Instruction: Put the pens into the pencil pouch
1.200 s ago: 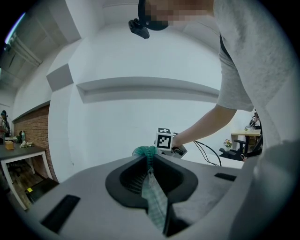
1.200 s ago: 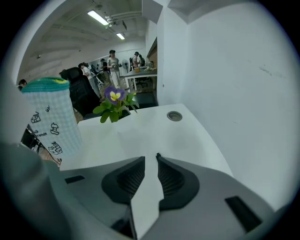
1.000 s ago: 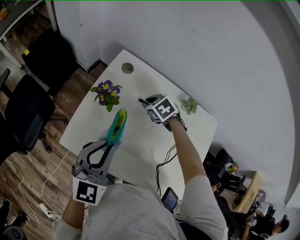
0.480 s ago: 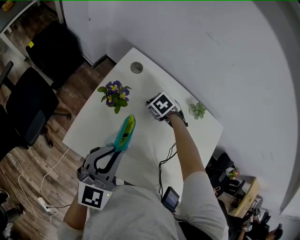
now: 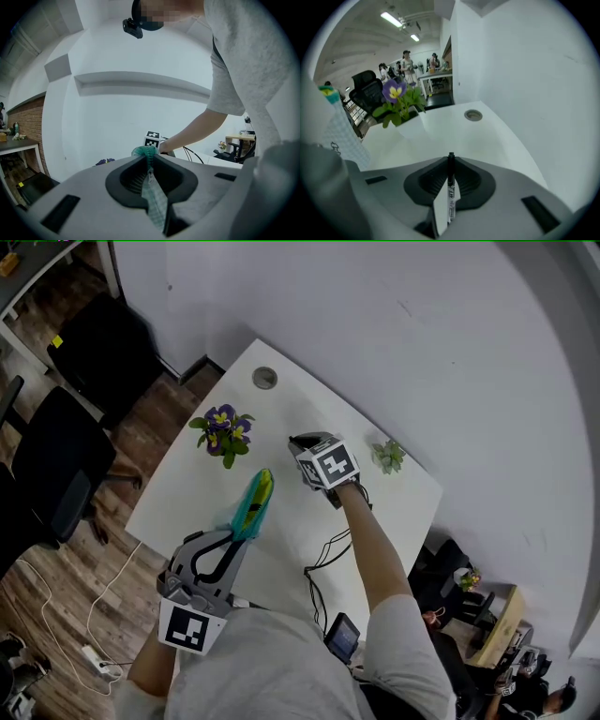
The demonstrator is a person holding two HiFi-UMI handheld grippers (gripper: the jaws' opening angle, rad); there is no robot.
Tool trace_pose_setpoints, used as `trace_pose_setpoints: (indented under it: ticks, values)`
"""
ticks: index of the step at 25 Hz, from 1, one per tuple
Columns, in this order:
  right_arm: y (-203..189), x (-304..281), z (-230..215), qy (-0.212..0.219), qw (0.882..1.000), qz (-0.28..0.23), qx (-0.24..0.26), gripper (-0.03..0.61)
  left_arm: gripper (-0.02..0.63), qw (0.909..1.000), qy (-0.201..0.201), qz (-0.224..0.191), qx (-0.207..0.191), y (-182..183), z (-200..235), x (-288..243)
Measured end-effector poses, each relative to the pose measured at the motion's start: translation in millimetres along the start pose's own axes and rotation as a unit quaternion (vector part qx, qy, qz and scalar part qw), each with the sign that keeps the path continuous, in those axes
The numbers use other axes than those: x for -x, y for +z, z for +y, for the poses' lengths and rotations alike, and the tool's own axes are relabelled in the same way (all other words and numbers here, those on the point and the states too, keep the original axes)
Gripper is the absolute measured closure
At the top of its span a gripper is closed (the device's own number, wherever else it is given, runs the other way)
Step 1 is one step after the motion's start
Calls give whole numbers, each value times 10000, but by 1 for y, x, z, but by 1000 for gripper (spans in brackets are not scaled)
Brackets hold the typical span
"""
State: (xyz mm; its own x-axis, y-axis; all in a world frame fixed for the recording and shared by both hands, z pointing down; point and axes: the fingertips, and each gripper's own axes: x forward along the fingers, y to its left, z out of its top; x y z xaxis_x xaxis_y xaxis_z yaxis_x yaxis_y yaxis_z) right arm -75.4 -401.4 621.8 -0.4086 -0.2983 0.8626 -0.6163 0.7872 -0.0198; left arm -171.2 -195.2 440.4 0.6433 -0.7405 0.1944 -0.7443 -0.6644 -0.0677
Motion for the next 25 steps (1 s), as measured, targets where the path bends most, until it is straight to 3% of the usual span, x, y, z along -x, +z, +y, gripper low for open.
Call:
trace_pose_setpoints:
  ticks: [4, 8, 16, 21, 25]
  values:
    - [17, 44, 0, -144, 9940, -962, -498, 518, 554, 9997, -175, -94, -118, 8, -8, -6]
    - [22, 94, -2, -328, 9782, -1795, -992, 518, 554, 9988, -411, -188, -194, 16, -20, -15]
    - [12, 184, 5, -604, 9303, -3133, -1808, 518, 554, 9942, -925, -401, -374, 32, -48, -31]
    - [5, 234, 11, -934, 9064, -3657, -1898, 518, 554, 9904, -1177, -523, -496, 40, -65, -40]
    - [5, 281, 18, -1149, 8803, -4161, -1969, 518, 554, 9871, -1362, -620, -575, 49, -77, -45]
